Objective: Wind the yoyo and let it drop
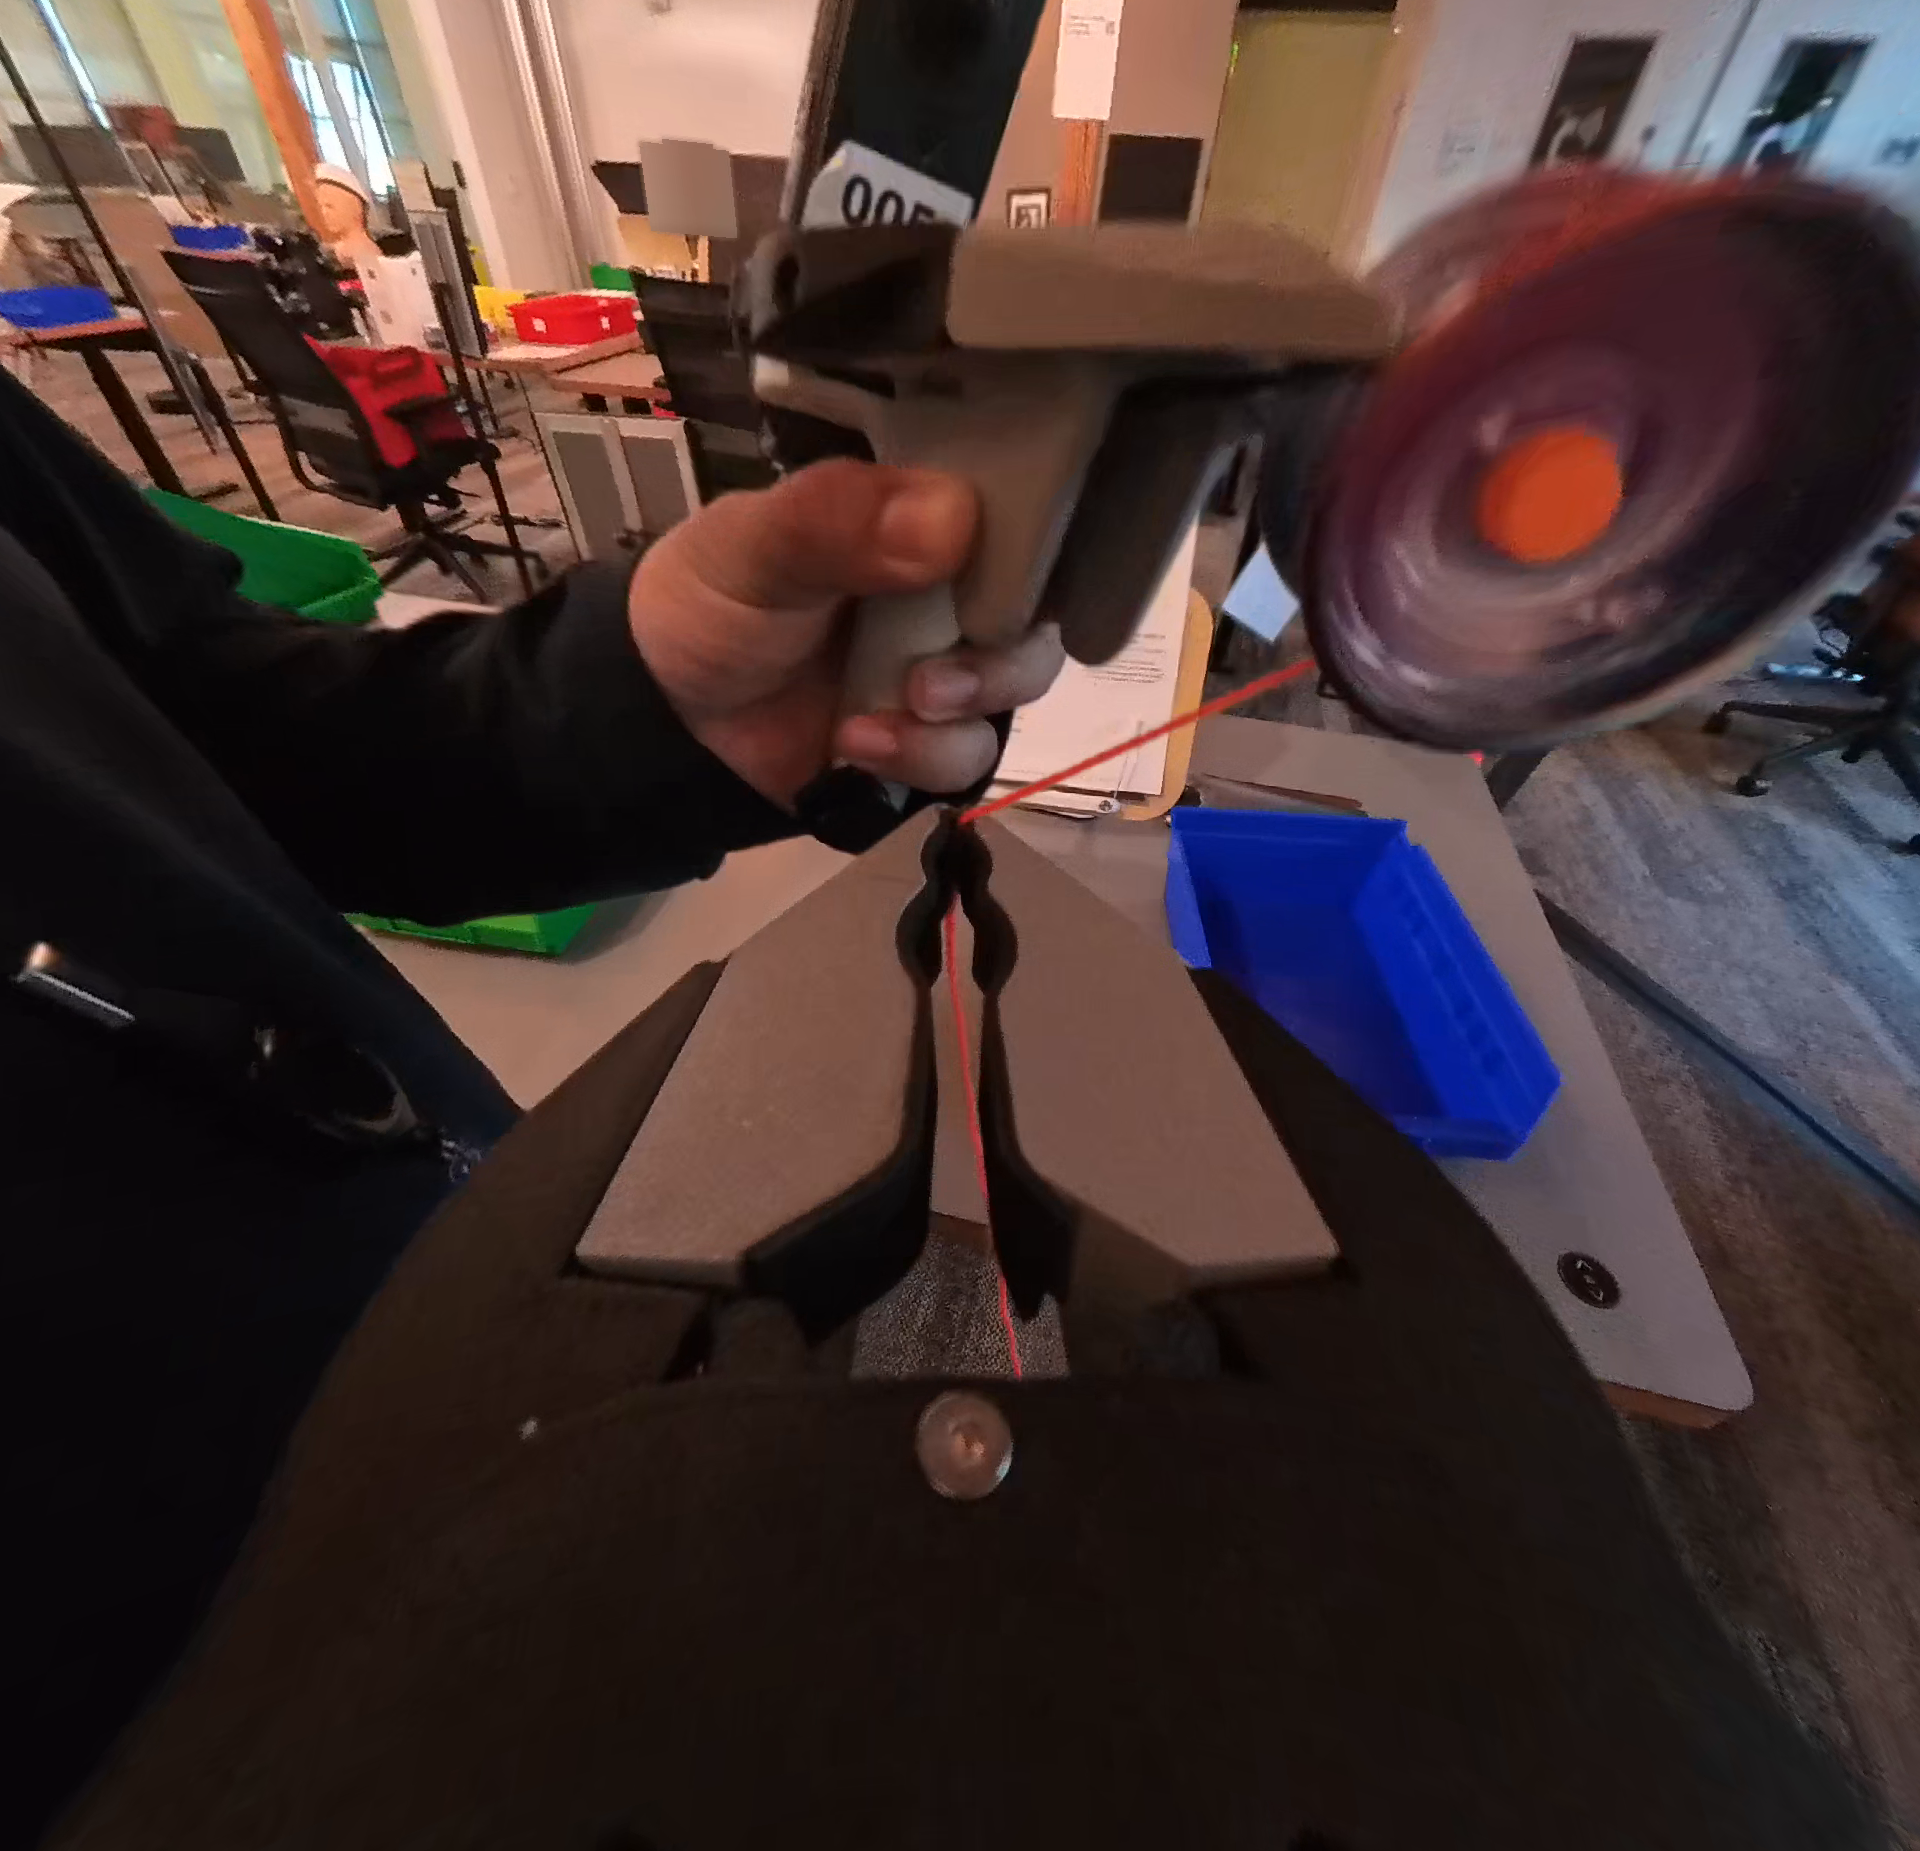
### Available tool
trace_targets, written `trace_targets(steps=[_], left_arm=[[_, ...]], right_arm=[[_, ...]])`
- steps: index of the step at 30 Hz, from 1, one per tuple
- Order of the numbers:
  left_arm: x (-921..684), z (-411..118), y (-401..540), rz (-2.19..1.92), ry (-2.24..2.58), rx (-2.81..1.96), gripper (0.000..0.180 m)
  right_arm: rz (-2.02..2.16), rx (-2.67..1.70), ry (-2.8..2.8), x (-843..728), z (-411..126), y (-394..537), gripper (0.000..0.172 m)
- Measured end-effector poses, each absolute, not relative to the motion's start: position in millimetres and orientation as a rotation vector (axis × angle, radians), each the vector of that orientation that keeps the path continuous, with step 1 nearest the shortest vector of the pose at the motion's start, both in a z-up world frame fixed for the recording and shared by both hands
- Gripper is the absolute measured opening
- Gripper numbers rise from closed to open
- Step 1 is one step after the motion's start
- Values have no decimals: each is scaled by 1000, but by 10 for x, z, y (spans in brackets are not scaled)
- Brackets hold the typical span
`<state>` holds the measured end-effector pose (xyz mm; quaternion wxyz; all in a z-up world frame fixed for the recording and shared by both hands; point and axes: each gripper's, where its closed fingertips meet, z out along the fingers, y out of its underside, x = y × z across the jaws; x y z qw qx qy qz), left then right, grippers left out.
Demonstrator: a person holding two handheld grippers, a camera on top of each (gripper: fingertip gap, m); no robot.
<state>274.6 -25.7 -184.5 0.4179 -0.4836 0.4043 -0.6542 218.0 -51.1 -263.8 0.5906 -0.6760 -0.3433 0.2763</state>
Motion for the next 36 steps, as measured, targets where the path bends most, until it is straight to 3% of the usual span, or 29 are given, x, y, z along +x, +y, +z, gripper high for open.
trace_targets(steps=[8, 16, 23, 36], left_arm=[[2829, -2325, -205, -1212, 1219, -1277, 1], [2828, -2605, -500, -1350, 1421, -1348, 1], [2661, -2193, -854, -1764, 1391, -1169, 1], [2460, -1589, -672, -2084, 1090, -980, 1]], right_arm=[[534, -1655, -910, 2404, -2420, -582, 0], [49, -1698, -1124, 2821, -2357, -447, 0], [161, -1702, -1025, 2989, -2415, -257, 0], [686, -1610, -740, 2478, -2653, -354, 0]])
